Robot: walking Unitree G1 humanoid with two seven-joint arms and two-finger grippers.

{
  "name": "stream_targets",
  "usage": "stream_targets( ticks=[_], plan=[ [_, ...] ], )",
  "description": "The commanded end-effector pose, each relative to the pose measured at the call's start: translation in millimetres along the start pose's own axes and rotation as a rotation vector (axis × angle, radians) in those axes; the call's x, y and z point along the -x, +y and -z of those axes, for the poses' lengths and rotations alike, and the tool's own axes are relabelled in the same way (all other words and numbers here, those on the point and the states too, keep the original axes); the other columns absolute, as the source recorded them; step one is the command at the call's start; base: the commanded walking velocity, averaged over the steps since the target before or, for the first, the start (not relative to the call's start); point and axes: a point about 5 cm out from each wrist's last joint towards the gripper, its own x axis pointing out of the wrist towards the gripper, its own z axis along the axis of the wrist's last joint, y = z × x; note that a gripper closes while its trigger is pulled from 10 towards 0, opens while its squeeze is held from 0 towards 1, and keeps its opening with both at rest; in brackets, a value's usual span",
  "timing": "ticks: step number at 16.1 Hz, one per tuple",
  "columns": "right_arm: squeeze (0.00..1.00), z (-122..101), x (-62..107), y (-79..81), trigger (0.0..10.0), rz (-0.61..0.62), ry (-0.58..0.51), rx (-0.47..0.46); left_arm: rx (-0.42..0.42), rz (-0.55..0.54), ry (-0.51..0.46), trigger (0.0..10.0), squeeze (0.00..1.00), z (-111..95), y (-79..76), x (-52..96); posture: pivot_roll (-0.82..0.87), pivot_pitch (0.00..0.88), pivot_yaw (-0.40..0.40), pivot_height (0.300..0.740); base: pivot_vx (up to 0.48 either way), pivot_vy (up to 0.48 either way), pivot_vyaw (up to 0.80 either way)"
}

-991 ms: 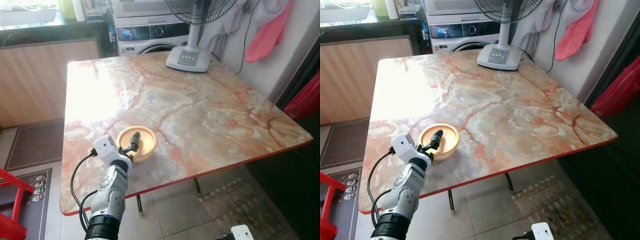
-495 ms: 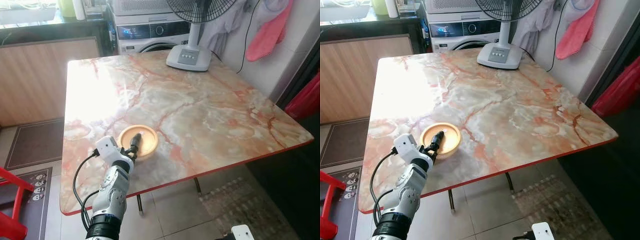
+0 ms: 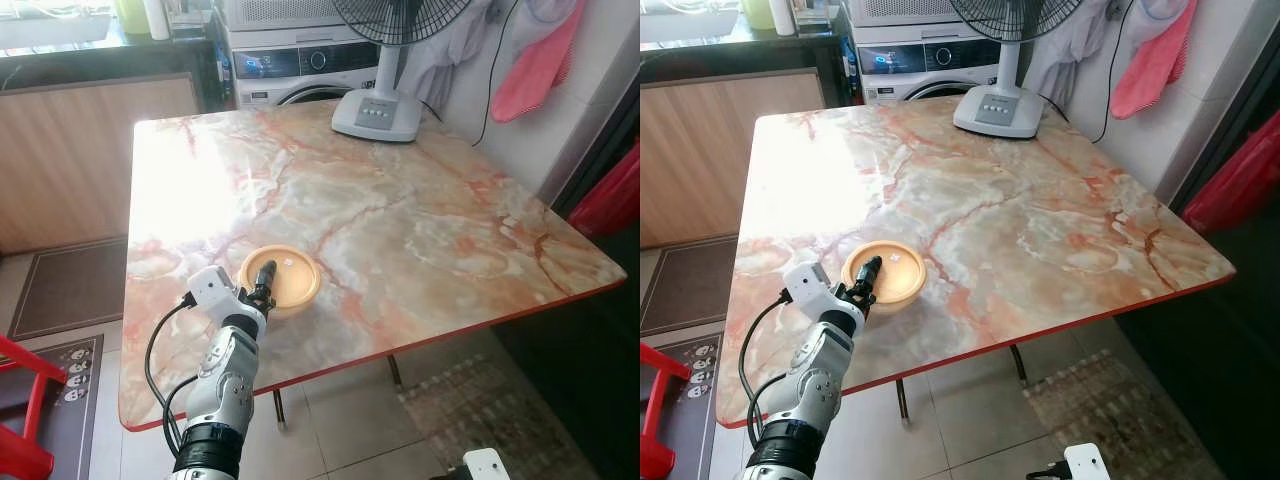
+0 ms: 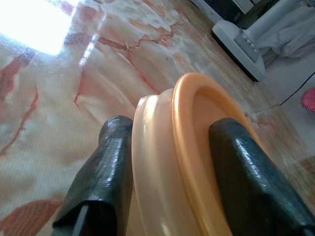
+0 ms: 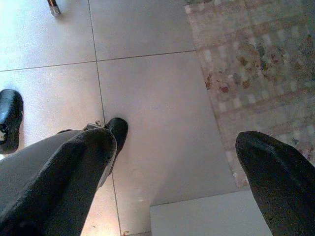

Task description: Restocking fridge

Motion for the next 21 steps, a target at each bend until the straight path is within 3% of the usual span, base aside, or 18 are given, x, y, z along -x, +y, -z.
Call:
stream_targets(
  ticks=[1,10,11,12,14,16,17,18,21],
  plan=[
    [0.0,-1.6,0.6,-3.7,10.0,0.01,-0.004,0.008,0.003,-0.007,0.004,0.0,0.0,1.5,0.5,-0.7,0.06,0.0,-0.052,0.74,0.0,0.0,0.0],
    [0.0,-1.7,0.6,-3.9,10.0,0.009,-0.004,0.009,0.007,-0.001,-0.016,0.0,0.0,-1.5,-0.1,-1.2,0.06,0.0,-0.058,0.74,0.0,0.0,0.0],
    [0.0,-0.9,0.6,-3.1,10.0,0.006,-0.004,0.013,0.055,0.082,-0.161,0.0,0.0,-32.6,-10.5,1.7,0.07,0.0,-0.054,0.74,0.0,0.0,0.0],
    [0.0,-0.5,0.6,-2.5,10.0,0.005,-0.006,0.012,0.089,0.126,-0.234,0.0,0.0,-48.2,-15.7,5.7,0.07,0.0,-0.053,0.74,0.0,0.0,0.0],
    [0.0,-0.5,0.6,-2.4,10.0,0.006,-0.008,0.011,0.112,0.138,-0.253,0.0,0.0,-52.6,-17.8,6.7,0.07,0.0,-0.053,0.74,0.0,0.0,0.0],
    [0.0,-0.6,0.7,-2.9,10.0,0.011,-0.01,0.01,0.136,0.193,-0.287,0.0,0.0,-63.8,-29.5,8.1,0.07,0.0,-0.057,0.74,0.0,0.0,0.0],
    [0.0,-0.7,0.7,-3.1,10.0,0.012,-0.009,0.011,0.129,0.216,-0.278,0.9,0.0,-64.7,-33.7,8.5,0.07,0.0,-0.059,0.74,0.0,0.0,0.0],
    [0.0,-0.8,0.7,-3.3,10.0,0.013,-0.009,0.012,0.109,0.221,-0.266,10.0,0.0,-63.7,-35.1,9.5,0.07,0.0,-0.059,0.74,0.0,0.0,0.0],
    [0.0,-0.3,1.0,-4.6,10.0,0.024,-0.015,-0.007,0.07,0.196,-0.239,10.0,0.0,-57.7,-25.4,24.3,0.07,0.0,-0.053,0.74,0.0,0.0,0.0]
  ],
)
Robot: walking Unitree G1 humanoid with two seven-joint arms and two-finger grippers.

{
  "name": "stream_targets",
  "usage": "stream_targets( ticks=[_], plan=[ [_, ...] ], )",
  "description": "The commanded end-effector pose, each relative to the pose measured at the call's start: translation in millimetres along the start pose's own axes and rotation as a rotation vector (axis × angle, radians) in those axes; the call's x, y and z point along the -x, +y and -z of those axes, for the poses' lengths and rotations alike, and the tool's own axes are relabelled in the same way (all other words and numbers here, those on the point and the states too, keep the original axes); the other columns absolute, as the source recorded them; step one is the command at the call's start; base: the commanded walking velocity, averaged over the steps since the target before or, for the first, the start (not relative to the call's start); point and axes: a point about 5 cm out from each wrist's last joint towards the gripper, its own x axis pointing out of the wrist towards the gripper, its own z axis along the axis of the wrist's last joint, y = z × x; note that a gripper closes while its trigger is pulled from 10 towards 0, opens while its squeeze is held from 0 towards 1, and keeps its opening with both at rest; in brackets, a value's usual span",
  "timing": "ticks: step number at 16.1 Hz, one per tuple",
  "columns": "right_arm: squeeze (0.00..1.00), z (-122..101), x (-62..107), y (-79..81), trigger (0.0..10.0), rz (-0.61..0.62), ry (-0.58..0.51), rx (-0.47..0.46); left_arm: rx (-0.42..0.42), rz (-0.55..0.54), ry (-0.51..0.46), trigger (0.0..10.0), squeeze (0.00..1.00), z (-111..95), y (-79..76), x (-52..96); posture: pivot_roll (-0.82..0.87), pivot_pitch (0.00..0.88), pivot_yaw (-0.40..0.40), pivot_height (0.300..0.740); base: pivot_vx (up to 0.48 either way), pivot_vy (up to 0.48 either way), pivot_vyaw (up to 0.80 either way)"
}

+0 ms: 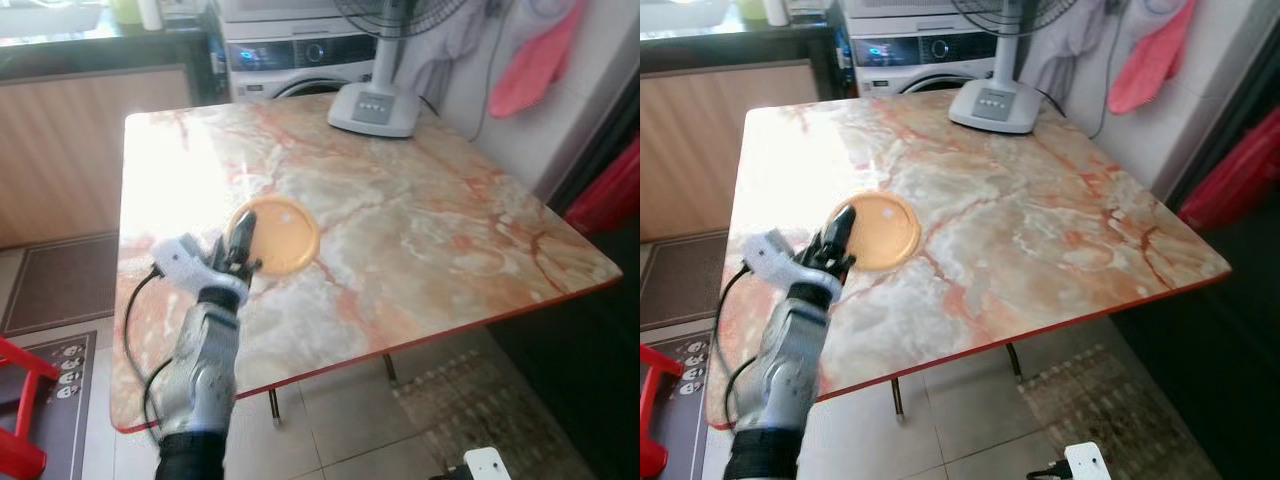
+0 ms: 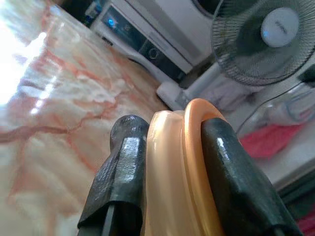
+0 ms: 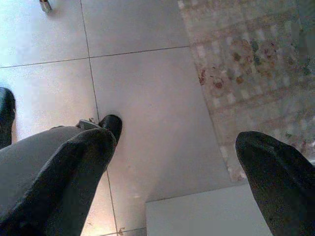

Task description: Restocking fridge

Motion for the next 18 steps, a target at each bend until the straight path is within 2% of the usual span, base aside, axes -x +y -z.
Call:
stream_targets(
  ticks=[1,2,5,8,18],
  plan=[
    [0.0,0.4,0.9,-3.8,10.0,0.016,-0.009,-0.013,0.002,-0.016,-0.006,10.0,0.0,-1.1,-1.1,7.5,0.07,0.0,-0.053,0.74,0.0,0.0,0.0],
    [0.0,1.0,1.1,-4.2,10.0,0.018,-0.007,-0.015,-0.026,-0.063,-0.018,10.0,0.0,-7.3,8.3,16.8,0.08,0.0,-0.053,0.74,0.0,0.0,0.0],
    [0.0,1.5,1.1,-3.6,10.0,0.016,-0.008,-0.021,-0.052,-0.101,-0.026,10.0,0.0,-14.9,16.5,20.0,0.09,0.0,-0.049,0.74,0.0,0.0,0.0],
    [0.0,2.3,1.0,-2.5,10.0,0.016,-0.012,-0.03,-0.068,-0.091,-0.017,10.0,0.0,-18.5,16.0,16.7,0.08,0.0,-0.035,0.74,0.0,-0.022,0.0],
    [0.0,2.8,0.3,1.8,10.0,0.012,-0.015,-0.04,-0.085,-0.079,0.019,10.0,0.0,-16.9,13.0,16.5,0.09,0.0,-0.019,0.74,0.0,0.336,0.0]
  ],
)
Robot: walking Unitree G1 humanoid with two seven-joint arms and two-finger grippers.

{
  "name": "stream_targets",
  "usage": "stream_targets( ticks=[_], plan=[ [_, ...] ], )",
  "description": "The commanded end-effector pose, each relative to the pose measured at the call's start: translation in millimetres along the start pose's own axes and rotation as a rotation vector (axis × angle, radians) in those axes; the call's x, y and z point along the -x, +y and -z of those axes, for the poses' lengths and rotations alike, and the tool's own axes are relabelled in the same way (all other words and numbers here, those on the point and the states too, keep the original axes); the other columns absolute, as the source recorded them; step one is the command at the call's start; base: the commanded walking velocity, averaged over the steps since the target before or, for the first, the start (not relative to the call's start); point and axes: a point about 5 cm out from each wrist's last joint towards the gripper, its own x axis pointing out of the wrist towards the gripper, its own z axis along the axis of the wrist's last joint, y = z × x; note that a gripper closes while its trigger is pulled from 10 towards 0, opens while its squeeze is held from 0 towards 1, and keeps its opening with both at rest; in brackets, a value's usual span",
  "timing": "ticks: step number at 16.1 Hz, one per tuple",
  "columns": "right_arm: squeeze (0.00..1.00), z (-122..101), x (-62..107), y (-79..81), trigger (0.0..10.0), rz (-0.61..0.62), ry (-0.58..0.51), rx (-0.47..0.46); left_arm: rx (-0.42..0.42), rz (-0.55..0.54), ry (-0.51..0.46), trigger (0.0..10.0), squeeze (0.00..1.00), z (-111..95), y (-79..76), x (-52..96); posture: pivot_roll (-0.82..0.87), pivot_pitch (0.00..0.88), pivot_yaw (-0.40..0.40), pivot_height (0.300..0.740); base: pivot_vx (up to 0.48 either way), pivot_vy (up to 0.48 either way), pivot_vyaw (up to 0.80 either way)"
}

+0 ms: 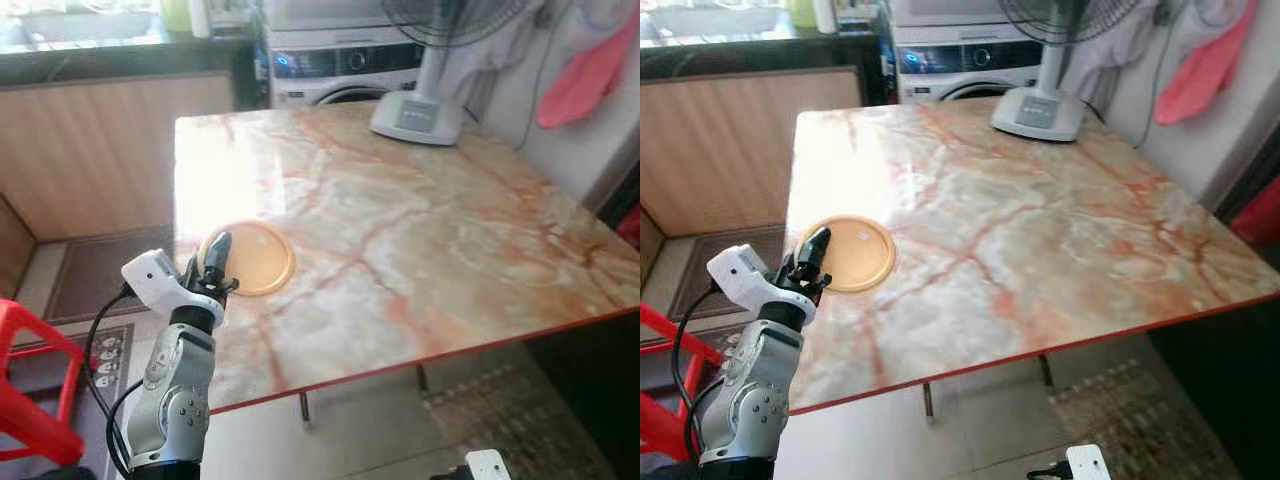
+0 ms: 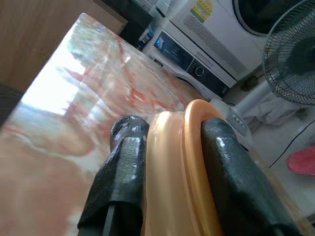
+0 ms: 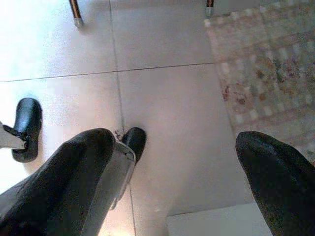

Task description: Restocking fridge

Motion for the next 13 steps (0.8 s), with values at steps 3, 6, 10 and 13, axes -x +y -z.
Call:
stream_targets(
  ticks=[3,6,10,13],
  plan=[
    [0.0,0.3,0.3,-0.9,10.0,0.005,-0.003,0.001,-0.009,0.012,-0.013,10.0,0.0,-4.4,-3.7,-0.7,0.09,0.0,-0.015,0.74,0.0,0.312,0.0],
    [0.0,0.1,0.1,-0.6,10.0,0.008,-0.004,-0.004,-0.008,0.017,-0.009,10.0,0.0,-3.7,-4.7,-1.9,0.09,0.0,-0.014,0.74,0.0,0.31,0.0],
    [0.0,-1.5,-0.1,-0.7,10.0,0.01,-0.009,-0.008,-0.007,0.013,-0.01,10.0,0.0,-4.2,-4.4,-3.7,0.09,0.0,-0.016,0.74,0.0,0.268,0.0],
    [0.0,-1.9,-0.2,-0.9,10.0,0.013,-0.009,-0.011,-0.017,-0.002,-0.01,10.0,0.0,-3.9,-1.4,-2.3,0.09,0.0,-0.017,0.74,0.0,0.0,0.0]
  ],
)
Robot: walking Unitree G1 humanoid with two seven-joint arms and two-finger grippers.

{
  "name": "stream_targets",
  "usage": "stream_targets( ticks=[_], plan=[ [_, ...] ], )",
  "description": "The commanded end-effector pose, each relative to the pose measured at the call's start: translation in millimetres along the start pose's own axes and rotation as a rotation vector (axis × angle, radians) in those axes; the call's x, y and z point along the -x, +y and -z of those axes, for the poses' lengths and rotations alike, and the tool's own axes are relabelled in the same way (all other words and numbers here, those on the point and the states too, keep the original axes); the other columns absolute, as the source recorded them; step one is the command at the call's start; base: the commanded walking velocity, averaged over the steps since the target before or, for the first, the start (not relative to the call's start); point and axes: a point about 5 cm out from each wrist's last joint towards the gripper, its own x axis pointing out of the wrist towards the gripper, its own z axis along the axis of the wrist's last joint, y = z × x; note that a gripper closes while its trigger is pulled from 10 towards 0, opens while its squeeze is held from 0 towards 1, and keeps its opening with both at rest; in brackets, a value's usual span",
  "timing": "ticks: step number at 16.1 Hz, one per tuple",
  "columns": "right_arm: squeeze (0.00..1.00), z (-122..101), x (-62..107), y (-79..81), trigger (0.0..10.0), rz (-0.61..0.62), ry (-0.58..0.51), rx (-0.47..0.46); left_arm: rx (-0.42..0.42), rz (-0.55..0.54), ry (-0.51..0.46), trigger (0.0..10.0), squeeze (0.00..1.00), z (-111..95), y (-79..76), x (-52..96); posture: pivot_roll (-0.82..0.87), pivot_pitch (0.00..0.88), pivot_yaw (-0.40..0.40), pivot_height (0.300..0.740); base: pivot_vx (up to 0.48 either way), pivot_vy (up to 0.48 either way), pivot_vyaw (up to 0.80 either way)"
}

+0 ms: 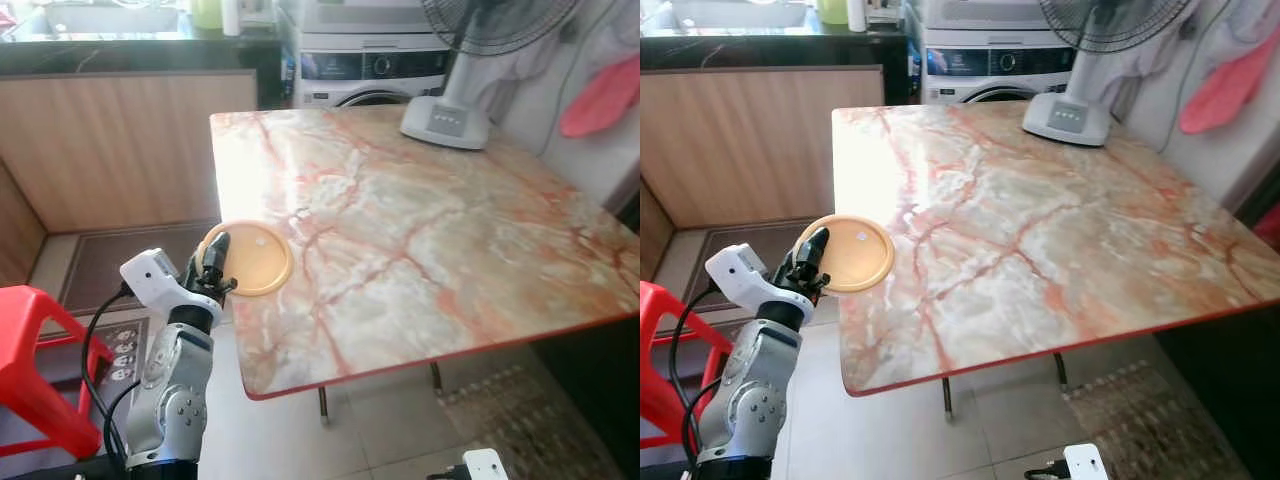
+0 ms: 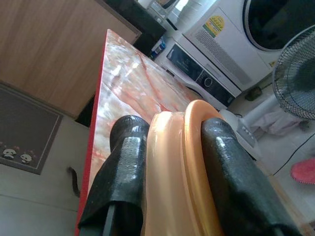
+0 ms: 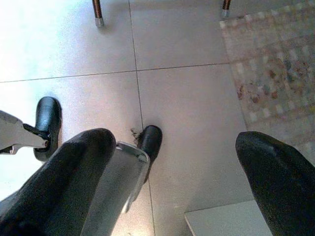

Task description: Restocking fridge

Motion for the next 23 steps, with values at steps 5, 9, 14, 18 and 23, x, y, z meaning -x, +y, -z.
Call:
stream_targets(
  ticks=[5,9,14,18,23],
  plan=[
    [0.0,-1.0,0.5,-3.5,10.0,0.015,-0.007,-0.01,-0.005,-0.002,-0.012,10.0,0.0,-3.5,-2.2,-2.7,0.09,0.0,-0.017,0.74,0.0,0.274,0.0],
    [0.0,-1.0,0.6,-3.8,10.0,0.017,-0.01,-0.014,-0.005,-0.002,-0.011,10.0,0.0,-2.8,-3.0,-2.6,0.09,0.0,-0.018,0.74,0.0,0.413,0.0],
    [0.0,-0.8,0.8,-4.6,10.0,0.02,-0.009,-0.017,-0.023,0.003,-0.016,10.0,0.0,-3.5,-3.8,-2.3,0.09,0.0,-0.02,0.74,0.0,0.069,-0.09],
    [0.0,-0.9,0.8,-4.6,10.0,0.017,-0.009,-0.015,-0.044,0.014,-0.013,10.0,0.0,-3.8,-5.3,-1.9,0.09,0.0,-0.021,0.74,0.0,0.0,-0.8],
    [0.0,-1.1,0.6,-4.0,10.0,0.015,-0.009,-0.016,-0.068,0.039,-0.003,10.0,0.0,-3.0,-10.0,-2.6,0.09,0.0,-0.018,0.74,0.0,0.0,-0.8]
  ],
)
